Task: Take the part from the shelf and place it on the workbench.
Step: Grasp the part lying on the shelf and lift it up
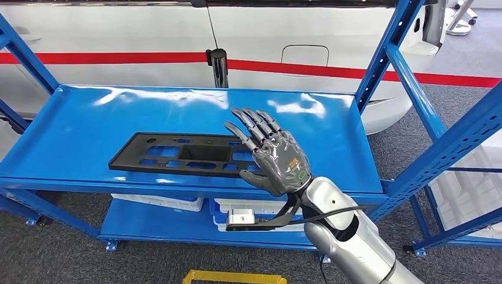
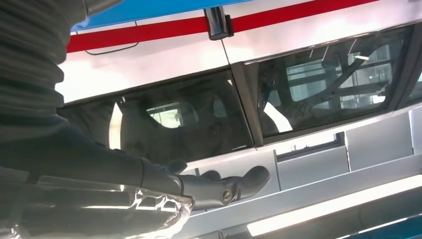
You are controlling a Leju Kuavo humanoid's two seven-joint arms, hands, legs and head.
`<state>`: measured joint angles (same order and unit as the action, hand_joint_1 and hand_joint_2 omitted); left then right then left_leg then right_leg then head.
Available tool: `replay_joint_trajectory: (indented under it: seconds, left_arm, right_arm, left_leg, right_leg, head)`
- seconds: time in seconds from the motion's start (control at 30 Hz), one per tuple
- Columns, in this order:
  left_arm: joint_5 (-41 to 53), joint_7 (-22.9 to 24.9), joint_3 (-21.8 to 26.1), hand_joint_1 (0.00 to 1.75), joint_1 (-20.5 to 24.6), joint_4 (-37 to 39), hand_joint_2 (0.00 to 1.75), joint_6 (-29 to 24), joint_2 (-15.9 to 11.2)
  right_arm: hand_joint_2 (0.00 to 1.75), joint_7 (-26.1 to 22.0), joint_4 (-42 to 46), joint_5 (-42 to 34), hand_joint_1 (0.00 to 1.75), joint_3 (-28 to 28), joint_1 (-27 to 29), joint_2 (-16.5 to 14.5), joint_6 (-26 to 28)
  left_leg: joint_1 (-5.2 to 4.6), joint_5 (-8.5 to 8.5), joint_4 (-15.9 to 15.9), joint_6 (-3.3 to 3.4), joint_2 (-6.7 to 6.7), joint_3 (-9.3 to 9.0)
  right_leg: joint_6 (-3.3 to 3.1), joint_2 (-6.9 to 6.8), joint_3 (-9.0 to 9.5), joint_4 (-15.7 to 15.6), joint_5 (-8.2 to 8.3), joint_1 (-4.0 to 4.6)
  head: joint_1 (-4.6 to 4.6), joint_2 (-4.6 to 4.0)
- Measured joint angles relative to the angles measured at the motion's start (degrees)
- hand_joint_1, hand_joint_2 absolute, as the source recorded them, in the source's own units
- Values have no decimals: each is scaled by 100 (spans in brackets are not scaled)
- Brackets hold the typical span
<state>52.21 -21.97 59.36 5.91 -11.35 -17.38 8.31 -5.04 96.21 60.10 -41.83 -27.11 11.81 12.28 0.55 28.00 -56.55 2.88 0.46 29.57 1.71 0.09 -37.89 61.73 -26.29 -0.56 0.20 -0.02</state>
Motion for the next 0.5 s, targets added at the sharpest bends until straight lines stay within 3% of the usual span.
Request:
replay_joint_trajectory:
  seconds: [0.07, 0.1, 0.13, 0.17, 0.23, 0.3, 0.33, 0.37, 0.43, 0.47, 0.5]
  left_arm:
    - [0, 0, 0, 0, 1, 1, 0, 0, 2]
    - [-1, 0, 0, 0, 0, 1, 0, 0, 2]
    - [-1, 0, 0, 0, -2, 1, 0, 0, 3]
    - [-1, 0, 0, 0, -3, 1, 0, 0, 7]
    - [-1, 1, 0, 0, -4, 2, 0, 0, 19]
    - [-1, 1, 0, 0, -2, 2, 0, 0, 28]
    - [-1, 1, 0, 0, -2, 2, 0, 0, 28]
    - [-1, 1, 0, 0, -3, 2, 0, 0, 28]
    - [-1, 1, 0, 0, -7, 2, 0, 0, 28]
    - [-1, 1, 0, 0, -10, 2, 0, 0, 27]
    - [-1, 0, 0, 0, -12, 2, 0, 0, 28]
  right_arm:
    - [175, 1, -21, -3, 0, 0, -11, 7, 2]
    - [175, 2, -34, -4, 0, 0, -9, 12, 3]
    - [175, 2, -48, -4, 0, 0, -7, 16, 3]
    - [175, 2, -60, -4, 0, 0, -7, 20, 3]
    - [175, 2, -73, -4, 0, 0, -10, 23, 3]
    - [175, 2, -76, -4, 0, 0, -18, 19, 3]
    - [175, 2, -76, -4, 0, 1, -21, 19, 3]
    - [175, 2, -76, -4, 0, 1, -22, 19, 4]
    - [175, 2, -79, -4, 0, 0, -25, 19, 4]
    - [175, 2, -81, -4, 0, -2, -30, 16, 5]
    - [175, 2, -82, -4, 0, -3, -36, 10, 5]
  left_leg:
    - [-1, -122, 18, 29, 15, 139]
    - [-2, -174, 15, 24, 20, 212]
    - [-2, -224, 11, 16, 26, 281]
    - [-1, -271, 6, 4, 31, 346]
    - [3, -345, -20, -37, 36, 452]
    - [-12, -398, -79, -96, 35, 544]
    - [-23, -423, -107, -130, 35, 575]
    - [-33, -454, -122, -162, 35, 600]
    - [-23, -477, -150, -222, 22, 642]
    - [-10, -380, -231, -249, 10, 690]
    - [4, -177, -430, -280, -6, 774]
  right_leg:
    - [-54, -1, -228, 669, -455, -16]
    - [-43, -1, -309, 1013, -605, -25]
    - [0, -1, -322, 1224, -652, -33]
    - [65, -2, -237, 1243, -601, -41]
    - [183, -9, 243, 658, -373, -67]
    - [189, -13, 789, -135, -313, -60]
    - [158, -11, 915, -360, -338, -44]
    - [121, -5, 944, -441, -365, -21]
    - [27, -9, 861, -446, -312, -54]
    - [-42, -15, 831, -447, -268, -81]
    - [-114, -22, 785, -455, -217, -108]
  head:
    - [11, -1]
    - [13, 0]
    - [13, 0]
    - [14, 0]
    - [14, 0]
    - [8, 0]
    - [5, 0]
    - [-2, -1]
    - [-6, 0]
    - [-13, 0]
    - [-18, 0]
